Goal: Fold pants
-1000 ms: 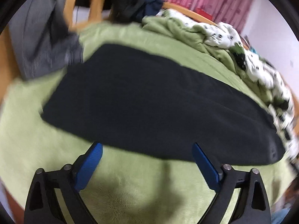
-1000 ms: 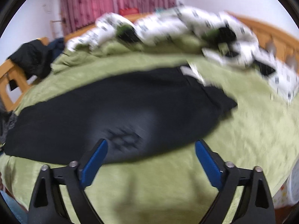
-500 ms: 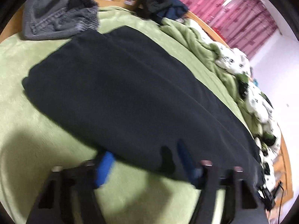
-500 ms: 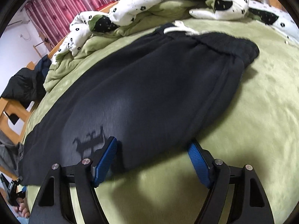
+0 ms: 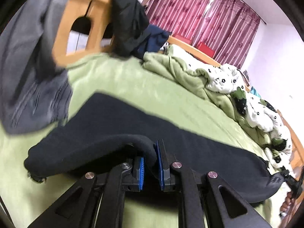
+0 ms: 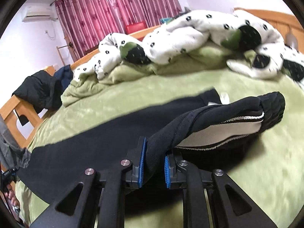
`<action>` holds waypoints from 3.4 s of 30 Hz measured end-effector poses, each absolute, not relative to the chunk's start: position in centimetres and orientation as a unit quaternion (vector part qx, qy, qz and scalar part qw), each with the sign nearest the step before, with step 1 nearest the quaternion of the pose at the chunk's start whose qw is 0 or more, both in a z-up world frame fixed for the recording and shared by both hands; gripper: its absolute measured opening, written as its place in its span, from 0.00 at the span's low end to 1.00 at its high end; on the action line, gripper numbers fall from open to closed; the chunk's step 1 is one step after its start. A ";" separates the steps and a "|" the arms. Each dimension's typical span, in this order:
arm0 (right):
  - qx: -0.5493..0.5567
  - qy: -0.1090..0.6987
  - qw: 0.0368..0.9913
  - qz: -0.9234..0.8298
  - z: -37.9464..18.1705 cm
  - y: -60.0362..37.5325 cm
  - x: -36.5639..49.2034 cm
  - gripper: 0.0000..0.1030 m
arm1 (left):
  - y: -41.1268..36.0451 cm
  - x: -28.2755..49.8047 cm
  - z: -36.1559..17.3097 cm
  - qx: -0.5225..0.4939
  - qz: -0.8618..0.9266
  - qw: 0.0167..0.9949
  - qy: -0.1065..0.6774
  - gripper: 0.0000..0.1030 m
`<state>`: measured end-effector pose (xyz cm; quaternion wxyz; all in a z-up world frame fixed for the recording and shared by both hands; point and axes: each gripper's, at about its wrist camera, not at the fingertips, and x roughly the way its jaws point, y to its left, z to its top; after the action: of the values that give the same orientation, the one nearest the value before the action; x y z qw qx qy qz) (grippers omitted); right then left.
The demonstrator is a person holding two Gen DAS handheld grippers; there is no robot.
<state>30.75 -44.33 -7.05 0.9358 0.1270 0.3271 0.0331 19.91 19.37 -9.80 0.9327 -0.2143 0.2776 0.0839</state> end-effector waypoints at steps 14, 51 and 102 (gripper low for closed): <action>0.066 0.386 0.918 -0.055 -12.6 -40.8 46.6 0.26 | 19.1 32.2 -14.8 -0.162 0.162 0.914 0.334 0.36; 0.251 0.392 0.882 -0.076 -17.7 -52.3 37.2 0.19 | 22.1 21.5 -20.6 -0.353 0.115 0.845 0.384 0.12; 0.208 0.421 0.874 -0.128 -14.3 -68.7 17.6 0.64 | 13.4 1.3 -9.5 -0.142 0.032 0.922 0.358 0.56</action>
<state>17.58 -68.67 -14.33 0.8737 0.2084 0.4205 -0.1280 1.26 13.44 -9.53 0.9221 -0.1420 0.3584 0.0320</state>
